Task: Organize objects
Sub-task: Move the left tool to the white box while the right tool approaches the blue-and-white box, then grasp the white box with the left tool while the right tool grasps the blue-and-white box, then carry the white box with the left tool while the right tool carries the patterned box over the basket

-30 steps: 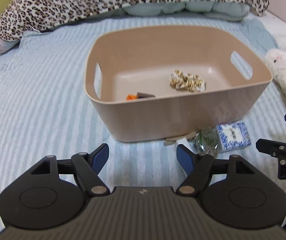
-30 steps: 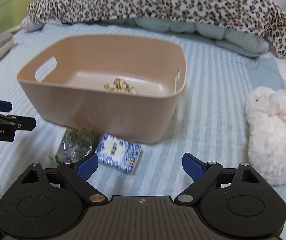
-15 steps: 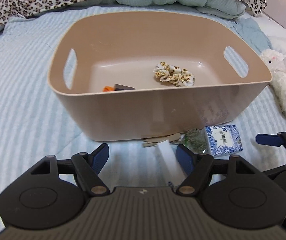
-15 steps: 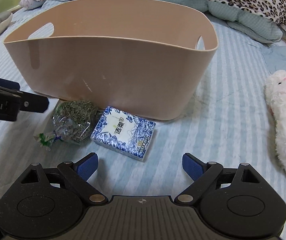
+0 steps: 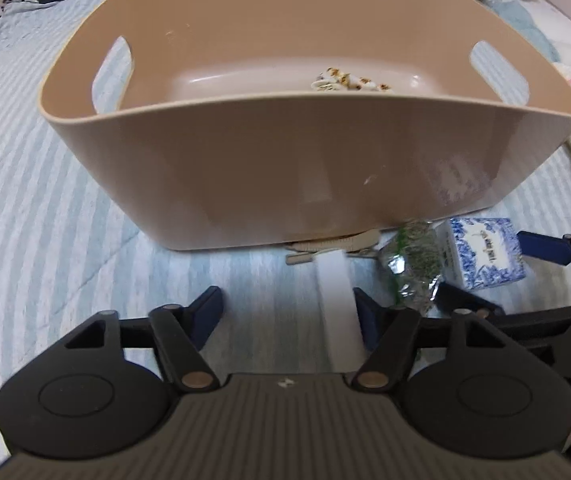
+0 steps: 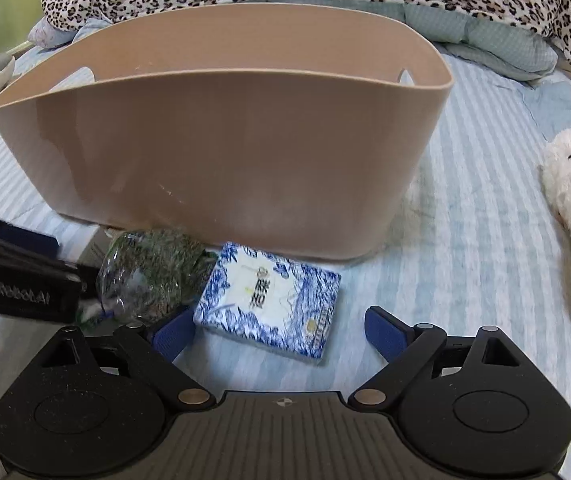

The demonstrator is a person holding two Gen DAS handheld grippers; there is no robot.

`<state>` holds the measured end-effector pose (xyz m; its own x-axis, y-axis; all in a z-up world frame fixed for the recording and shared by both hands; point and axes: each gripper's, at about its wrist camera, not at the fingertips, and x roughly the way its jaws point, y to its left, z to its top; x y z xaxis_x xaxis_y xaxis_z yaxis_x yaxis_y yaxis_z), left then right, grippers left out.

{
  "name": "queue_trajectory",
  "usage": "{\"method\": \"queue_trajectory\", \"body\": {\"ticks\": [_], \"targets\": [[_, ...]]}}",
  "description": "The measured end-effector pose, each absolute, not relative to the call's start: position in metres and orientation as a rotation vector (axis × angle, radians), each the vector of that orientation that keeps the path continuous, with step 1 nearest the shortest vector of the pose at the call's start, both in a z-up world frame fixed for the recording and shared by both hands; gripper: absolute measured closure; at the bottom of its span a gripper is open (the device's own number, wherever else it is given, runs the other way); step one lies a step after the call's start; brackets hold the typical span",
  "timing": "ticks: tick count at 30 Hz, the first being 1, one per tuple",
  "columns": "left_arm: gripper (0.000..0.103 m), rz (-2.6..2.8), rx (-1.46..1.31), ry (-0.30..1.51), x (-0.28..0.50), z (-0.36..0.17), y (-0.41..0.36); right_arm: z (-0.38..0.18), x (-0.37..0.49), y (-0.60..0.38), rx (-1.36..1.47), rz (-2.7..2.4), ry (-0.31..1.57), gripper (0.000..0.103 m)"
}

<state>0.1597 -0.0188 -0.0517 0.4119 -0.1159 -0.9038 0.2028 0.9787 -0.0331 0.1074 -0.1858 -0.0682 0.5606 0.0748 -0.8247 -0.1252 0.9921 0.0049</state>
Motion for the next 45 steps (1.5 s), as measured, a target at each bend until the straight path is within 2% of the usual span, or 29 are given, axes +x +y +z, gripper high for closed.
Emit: {"method": "queue_trajectory", "body": {"ticks": [1, 2, 3, 4, 5, 7, 18, 28, 45], "targets": [[0.041, -0.201, 0.1, 1.132, 0.16, -0.052, -0.02, -0.068, 0.108, -0.185, -0.057, 0.12, 0.965, 0.021], [0.045, -0.208, 0.106, 1.126, 0.159, -0.051, -0.02, -0.067, 0.108, -0.184, -0.049, 0.128, 0.961, 0.028], [0.055, -0.217, 0.107, 1.122, 0.158, -0.05, -0.02, -0.066, 0.108, -0.184, -0.041, 0.134, 0.961, 0.034], [0.065, -0.225, 0.106, 1.121, 0.158, -0.049, -0.02, -0.066, 0.108, -0.184, -0.038, 0.139, 0.965, 0.035], [0.069, -0.232, 0.106, 1.12, 0.157, -0.048, -0.02, -0.065, 0.108, -0.183, -0.042, 0.141, 0.965, 0.036], [0.088, -0.249, 0.113, 1.119, 0.155, -0.048, -0.02, -0.064, 0.106, -0.182, -0.055, 0.146, 0.965, 0.037], [0.087, -0.229, 0.125, 1.098, 0.141, -0.034, -0.011, -0.057, 0.089, -0.179, -0.075, 0.158, 0.966, 0.038], [0.087, -0.236, 0.126, 1.029, 0.119, -0.004, -0.009, -0.02, 0.074, -0.191, -0.055, 0.173, 0.901, 0.038], [0.087, -0.207, 0.16, 0.696, 0.088, 0.085, -0.013, 0.067, 0.043, -0.201, -0.047, 0.164, 0.57, 0.038]]}}
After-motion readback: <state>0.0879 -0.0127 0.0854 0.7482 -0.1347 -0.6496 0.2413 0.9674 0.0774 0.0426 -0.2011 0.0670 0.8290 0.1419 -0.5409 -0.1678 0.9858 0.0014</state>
